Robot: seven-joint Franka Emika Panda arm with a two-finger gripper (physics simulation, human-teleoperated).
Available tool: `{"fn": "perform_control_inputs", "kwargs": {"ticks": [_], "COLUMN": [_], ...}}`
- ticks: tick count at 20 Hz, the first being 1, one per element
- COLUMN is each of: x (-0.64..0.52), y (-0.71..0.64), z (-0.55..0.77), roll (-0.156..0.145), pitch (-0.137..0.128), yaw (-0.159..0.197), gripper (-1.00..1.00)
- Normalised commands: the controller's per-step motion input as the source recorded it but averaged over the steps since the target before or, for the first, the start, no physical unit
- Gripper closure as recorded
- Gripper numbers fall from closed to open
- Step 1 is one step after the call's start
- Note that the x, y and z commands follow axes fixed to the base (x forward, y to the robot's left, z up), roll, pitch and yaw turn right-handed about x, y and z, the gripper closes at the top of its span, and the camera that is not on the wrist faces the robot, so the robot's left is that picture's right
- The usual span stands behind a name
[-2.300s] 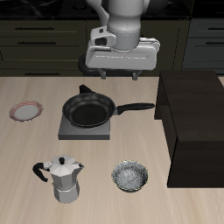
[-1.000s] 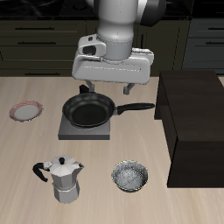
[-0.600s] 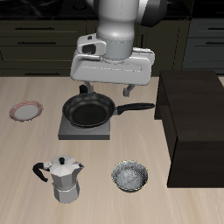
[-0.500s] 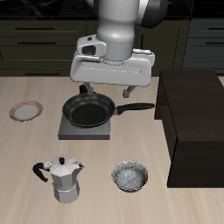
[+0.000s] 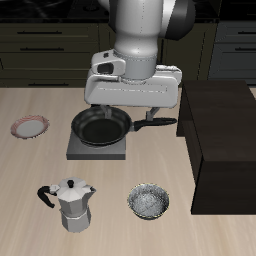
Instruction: Place the bowl on top of the shelf
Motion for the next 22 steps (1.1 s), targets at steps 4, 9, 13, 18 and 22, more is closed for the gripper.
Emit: {"fn": "perform_control_inputs", "kwargs": {"ticks": [4,9,13,18,22], "x": [0.08,0.04,0.07,0.05,0.11], "y": [-0.01,0.04,0.03,0.04,-0.04], "z": [-0.07,-0.07,-0.23,-0.25,-0.26], "roll": [-0.005,0.012,0.012,0.009,-0.009], "pitch": [-0.009,-0.005,0.019,0.024,0.014], "yaw": [0.002,0.003,0.002,0.001,0.005], "gripper": [-1.00,-1.00,-1.00,-1.00,-1.00]}}
